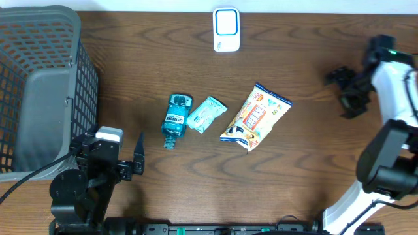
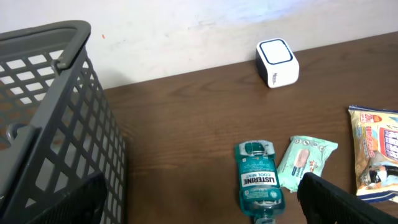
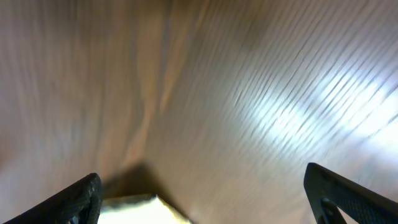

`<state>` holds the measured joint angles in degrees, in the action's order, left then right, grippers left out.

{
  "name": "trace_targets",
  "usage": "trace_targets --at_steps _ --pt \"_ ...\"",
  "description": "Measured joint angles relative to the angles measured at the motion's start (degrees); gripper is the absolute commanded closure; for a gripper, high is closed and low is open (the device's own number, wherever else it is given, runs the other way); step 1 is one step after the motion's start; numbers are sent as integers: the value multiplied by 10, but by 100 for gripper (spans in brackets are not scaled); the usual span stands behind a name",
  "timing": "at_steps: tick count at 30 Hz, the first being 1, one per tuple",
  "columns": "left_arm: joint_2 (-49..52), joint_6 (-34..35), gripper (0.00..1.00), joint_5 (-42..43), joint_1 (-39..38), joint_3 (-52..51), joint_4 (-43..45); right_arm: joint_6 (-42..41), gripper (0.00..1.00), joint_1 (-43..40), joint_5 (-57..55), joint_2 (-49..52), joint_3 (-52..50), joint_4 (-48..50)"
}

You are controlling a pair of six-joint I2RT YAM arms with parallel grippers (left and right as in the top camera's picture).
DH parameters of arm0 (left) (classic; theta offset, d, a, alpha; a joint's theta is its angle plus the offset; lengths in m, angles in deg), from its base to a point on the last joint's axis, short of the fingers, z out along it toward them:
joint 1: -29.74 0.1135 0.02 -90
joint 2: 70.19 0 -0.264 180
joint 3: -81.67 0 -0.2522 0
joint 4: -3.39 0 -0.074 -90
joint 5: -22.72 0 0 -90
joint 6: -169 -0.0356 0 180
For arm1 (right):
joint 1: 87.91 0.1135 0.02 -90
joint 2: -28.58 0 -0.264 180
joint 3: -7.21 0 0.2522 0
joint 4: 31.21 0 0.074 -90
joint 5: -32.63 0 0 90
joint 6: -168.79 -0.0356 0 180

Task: Scan the item barcode
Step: 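Carry the snack box to the right side and release it on the table, then move the right gripper to the yellow snack bag and grasp it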

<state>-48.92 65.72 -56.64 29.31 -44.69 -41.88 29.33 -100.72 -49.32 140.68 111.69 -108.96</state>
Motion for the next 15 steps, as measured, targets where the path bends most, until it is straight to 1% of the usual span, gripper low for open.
trace_targets --at_steps 5,8,12,14,15 --pt "0 0 2 0 0 0 0 15 5 93 3 -3 0 -24" --pt "0 0 2 0 0 0 0 31 5 146 5 -25 0 -31" --pt "0 0 2 0 0 0 0 41 4 195 -5 -94 0 -55" --pt "0 0 2 0 0 0 0 44 1 213 -22 -140 0 -69" --pt "0 0 2 0 0 0 0 45 1 221 -31 -160 0 -75"
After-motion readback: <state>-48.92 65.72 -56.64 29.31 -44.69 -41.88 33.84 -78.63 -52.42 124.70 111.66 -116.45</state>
